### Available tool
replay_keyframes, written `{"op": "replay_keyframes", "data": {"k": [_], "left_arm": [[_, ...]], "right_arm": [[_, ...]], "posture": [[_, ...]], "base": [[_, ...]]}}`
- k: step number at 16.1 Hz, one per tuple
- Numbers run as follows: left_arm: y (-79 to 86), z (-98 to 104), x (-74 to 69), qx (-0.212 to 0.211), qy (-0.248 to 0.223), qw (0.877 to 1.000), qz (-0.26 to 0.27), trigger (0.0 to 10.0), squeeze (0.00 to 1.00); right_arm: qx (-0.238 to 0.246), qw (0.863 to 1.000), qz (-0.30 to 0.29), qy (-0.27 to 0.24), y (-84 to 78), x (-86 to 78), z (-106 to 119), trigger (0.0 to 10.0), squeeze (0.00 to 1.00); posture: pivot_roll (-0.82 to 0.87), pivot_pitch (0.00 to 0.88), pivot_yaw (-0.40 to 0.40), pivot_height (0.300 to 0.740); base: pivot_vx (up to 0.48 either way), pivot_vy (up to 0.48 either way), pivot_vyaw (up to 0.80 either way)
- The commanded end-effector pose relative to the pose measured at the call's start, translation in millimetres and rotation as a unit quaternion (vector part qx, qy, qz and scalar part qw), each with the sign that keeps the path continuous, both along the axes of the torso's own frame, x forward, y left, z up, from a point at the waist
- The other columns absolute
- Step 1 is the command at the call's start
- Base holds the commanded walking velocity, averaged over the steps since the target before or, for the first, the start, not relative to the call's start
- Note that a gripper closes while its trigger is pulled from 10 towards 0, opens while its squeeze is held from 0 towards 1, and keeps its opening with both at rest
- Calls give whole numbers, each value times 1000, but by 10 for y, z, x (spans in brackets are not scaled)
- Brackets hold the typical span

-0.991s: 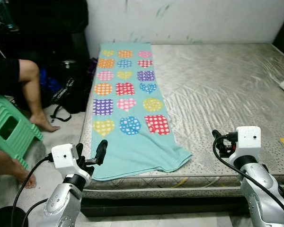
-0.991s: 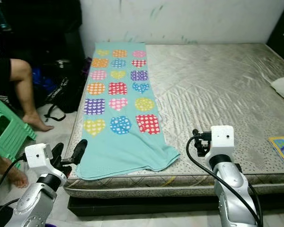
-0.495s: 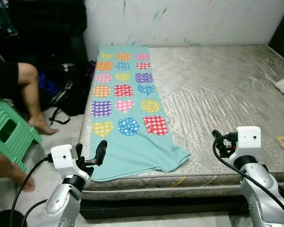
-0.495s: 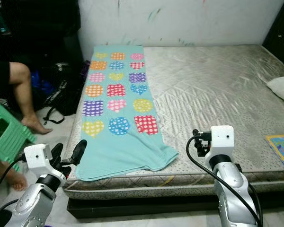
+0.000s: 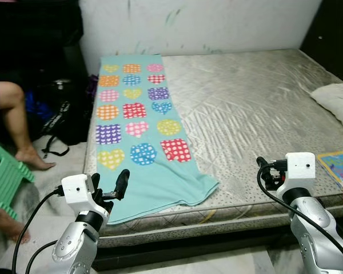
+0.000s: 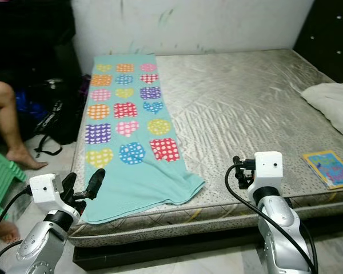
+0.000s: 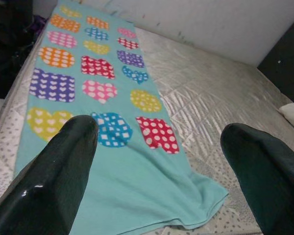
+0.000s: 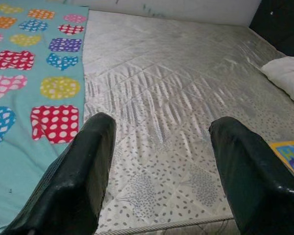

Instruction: Clean up the room

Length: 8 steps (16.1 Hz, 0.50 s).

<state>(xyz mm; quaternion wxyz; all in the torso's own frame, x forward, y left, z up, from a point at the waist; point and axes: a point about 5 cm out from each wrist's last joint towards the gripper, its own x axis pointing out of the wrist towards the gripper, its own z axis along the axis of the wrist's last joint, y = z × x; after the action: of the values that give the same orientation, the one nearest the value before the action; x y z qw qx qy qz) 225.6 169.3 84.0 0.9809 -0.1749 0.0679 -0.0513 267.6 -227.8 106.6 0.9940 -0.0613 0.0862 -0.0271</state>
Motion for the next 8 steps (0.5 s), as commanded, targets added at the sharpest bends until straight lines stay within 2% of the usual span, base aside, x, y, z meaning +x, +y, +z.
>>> {"op": "replay_keyframes", "data": {"k": [1, 7, 8], "left_arm": [[17, 25, -2, 6, -6, 1000, 0, 10000, 0], [17, 25, -3, 6, -7, 1000, 0, 10000, 0], [12, 25, 8, 9, -5, 1000, -2, 10000, 0]], "right_arm": [[-1, 1000, -1, 6, -15, 0, -10, 10000, 0], [-1, 1000, -1, 6, -15, 0, -10, 10000, 0], [-2, 1000, 0, 6, -8, 16, -13, 10000, 0]], "posture": [[-93, 0, 0, 740], [-93, 0, 0, 740], [-95, 0, 2, 740]], "base": [[0, 0, -513], [0, 0, -530], [322, 0, 0]]}}
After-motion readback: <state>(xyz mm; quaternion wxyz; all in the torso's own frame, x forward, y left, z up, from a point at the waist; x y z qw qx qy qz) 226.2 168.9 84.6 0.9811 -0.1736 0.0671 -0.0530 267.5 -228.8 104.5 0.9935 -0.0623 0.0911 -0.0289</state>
